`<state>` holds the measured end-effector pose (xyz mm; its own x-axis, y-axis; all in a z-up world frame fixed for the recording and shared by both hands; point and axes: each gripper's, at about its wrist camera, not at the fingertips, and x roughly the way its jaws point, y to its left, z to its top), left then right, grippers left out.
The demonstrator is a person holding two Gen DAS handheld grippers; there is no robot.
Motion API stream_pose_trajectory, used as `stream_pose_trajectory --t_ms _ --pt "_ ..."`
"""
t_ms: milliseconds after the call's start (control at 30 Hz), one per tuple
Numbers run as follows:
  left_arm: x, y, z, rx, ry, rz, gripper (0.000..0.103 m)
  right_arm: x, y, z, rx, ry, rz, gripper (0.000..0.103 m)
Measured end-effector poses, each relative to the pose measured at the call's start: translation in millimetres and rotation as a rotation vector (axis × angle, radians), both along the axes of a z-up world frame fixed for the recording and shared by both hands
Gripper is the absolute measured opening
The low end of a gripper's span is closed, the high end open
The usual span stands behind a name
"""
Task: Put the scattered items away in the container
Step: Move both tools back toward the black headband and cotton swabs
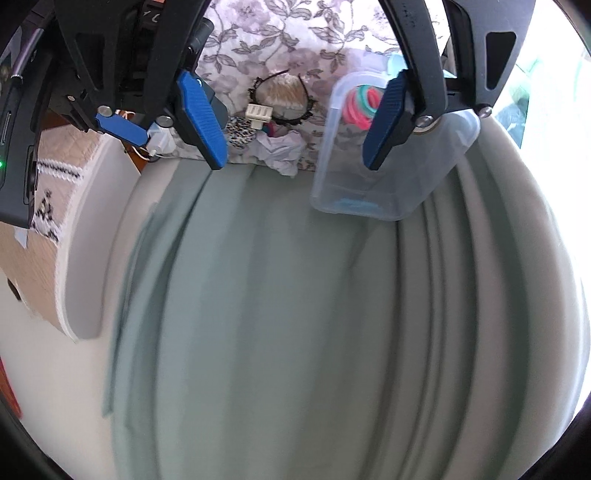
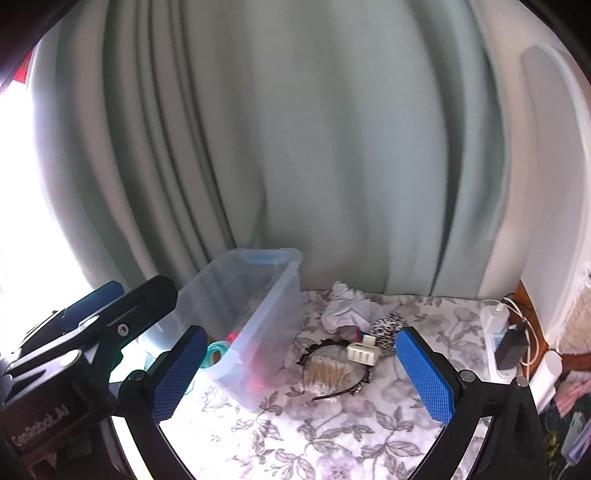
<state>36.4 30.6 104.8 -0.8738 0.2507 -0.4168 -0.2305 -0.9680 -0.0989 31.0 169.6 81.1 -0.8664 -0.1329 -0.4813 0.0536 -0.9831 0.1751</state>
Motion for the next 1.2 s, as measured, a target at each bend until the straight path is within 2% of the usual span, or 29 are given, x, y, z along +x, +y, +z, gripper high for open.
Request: stream_pose_trajectory --t_ms 333,567,733,900,1200 --pt "1.4 59.8 -3.5 -0.081 -0.013 -0.074 0.082 9.5 54.0 -12.5 -0.057 0.001 -0.098 0.103" --pt "-9.3 81.7 -24.2 -0.11 -0.054 -0.106 0.082 -0.1 77.8 -36.2 -0.125 -0.07 -0.101 0.103" --pt "-26.4 86.7 -49.5 -0.096 -0.105 -0.126 0.082 -14.6 89.0 -63.5 -0.141 -0.144 -0.102 0.103" --pt "-50.0 83.7 -83.3 -0.04 -0.179 -0.13 0.082 -32.2 102.8 -99.2 -0.177 -0.232 -0.125 0.103" --pt "-89.9 79.1 -138.9 -0.049 -0.273 -0.104 0.082 -72.5 121.2 -149.2 -0.159 -0.339 -0.148 0.103"
